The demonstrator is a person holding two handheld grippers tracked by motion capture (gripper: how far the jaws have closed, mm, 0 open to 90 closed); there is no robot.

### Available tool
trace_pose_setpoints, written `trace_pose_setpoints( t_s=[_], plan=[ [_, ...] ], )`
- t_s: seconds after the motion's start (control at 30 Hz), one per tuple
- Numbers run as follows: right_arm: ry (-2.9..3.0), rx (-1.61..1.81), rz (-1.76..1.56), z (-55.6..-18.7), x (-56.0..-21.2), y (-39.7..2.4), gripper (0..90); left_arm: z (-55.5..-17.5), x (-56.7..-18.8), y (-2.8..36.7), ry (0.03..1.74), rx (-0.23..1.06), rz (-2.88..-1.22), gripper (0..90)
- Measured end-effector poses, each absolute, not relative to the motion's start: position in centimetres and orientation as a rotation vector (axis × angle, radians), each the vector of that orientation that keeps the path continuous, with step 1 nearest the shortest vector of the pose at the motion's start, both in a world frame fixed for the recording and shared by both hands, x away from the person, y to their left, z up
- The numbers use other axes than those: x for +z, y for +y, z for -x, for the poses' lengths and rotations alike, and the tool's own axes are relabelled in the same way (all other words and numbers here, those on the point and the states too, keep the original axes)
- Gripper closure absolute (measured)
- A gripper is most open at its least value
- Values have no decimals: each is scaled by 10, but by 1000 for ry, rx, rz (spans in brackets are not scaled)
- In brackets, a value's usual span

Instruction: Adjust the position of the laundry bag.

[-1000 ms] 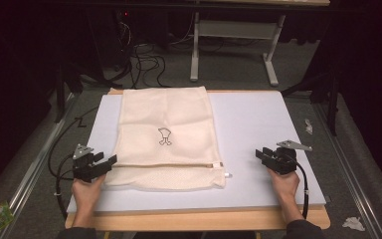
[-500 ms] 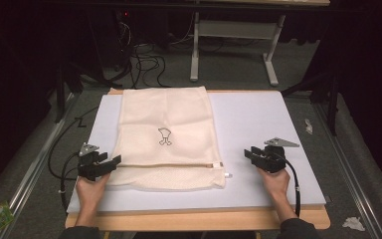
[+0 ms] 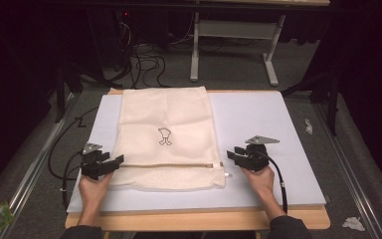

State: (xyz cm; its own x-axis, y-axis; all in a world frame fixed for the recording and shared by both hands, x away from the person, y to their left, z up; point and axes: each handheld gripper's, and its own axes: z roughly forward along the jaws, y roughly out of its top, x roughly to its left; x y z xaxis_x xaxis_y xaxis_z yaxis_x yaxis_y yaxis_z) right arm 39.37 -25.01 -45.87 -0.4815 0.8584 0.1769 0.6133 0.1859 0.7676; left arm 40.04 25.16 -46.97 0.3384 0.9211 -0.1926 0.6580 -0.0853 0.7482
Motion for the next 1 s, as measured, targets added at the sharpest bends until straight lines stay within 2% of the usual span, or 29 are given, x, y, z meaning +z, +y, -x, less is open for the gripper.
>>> trace_pose_setpoints(
  t_s=[0.37,0.5,0.6,0.7,0.73,0.77,0.8,0.9,1.0],
  plan=[
    [2295,1161,-1388,-406,-466,-217,600,-403,-473,249,1420,408,-1836,388],
    [2313,1142,-1409,-410,-470,-212,676,-404,-474,248,1422,400,-1844,425],
    [2320,1120,-1403,-410,-471,-209,784,-404,-475,247,1416,422,-1861,497],
    [2327,1113,-1383,-409,-471,-209,872,-404,-475,247,1424,432,-1869,614],
    [2327,1112,-1378,-409,-470,-209,882,-404,-475,248,1426,432,-1871,659],
    [2329,1112,-1364,-408,-469,-209,892,-404,-475,248,1425,434,-1878,769],
    [2329,1112,-1364,-408,-469,-209,892,-404,-475,248,1428,446,-1886,769],
    [2325,1118,-1363,-408,-468,-212,895,-405,-475,247,1431,449,-1890,870],
    [2306,1126,-1364,-405,-466,-216,896,-405,-474,243,1415,452,-1897,895]
  ],
)
